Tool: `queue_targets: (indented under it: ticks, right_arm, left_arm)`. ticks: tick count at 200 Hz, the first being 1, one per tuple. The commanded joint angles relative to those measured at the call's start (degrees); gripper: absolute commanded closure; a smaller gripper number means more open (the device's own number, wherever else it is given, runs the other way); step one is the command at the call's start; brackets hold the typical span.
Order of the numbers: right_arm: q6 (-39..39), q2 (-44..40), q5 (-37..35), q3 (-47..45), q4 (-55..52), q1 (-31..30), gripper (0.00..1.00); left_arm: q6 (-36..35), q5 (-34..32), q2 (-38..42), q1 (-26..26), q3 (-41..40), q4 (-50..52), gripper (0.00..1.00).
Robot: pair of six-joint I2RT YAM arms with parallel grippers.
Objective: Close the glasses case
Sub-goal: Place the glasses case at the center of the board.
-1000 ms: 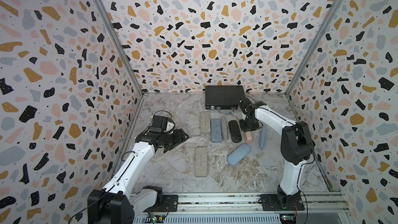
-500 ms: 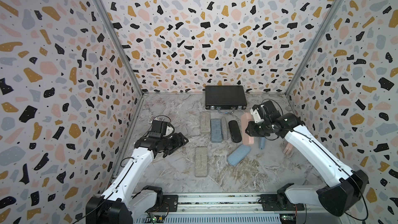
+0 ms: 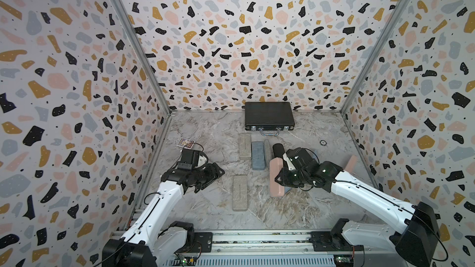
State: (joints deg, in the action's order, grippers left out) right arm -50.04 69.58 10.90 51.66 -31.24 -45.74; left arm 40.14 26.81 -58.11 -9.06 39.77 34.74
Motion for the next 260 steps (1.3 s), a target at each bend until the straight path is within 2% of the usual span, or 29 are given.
queue_targets:
  ticks: [1, 80, 149, 238, 260]
  right_arm:
    - [-3.86, 2.25, -0.70, 0.08, 8.05, -2.04, 0.87]
    - [-10.31, 7.62, -1.76, -4.26, 17.98, -7.88, 0.86]
    - [-13.83, 12.29, -1.02, -6.67, 24.08, -10.25, 0.85]
    - [-15.90, 13.54, -1.54, -6.52, 24.27, -12.91, 0.84]
    - [-16.23, 13.74, -1.71, -6.71, 24.56, -15.03, 0.80]
  left_arm:
    - [0.41, 0.72, 0.94, 0.18, -0.70, -1.35, 0.28]
    - [0.99, 0.87, 1.96, 0.18, -2.50, -1.74, 0.28]
    - [0.31, 1.32, 2.45, 0.19, -2.77, -1.19, 0.28]
    - [0.91, 1.57, 4.68, 0.19, -4.67, -1.17, 0.28]
    - [1.06, 1.67, 5.20, 0.23, -4.88, -1.04, 0.28]
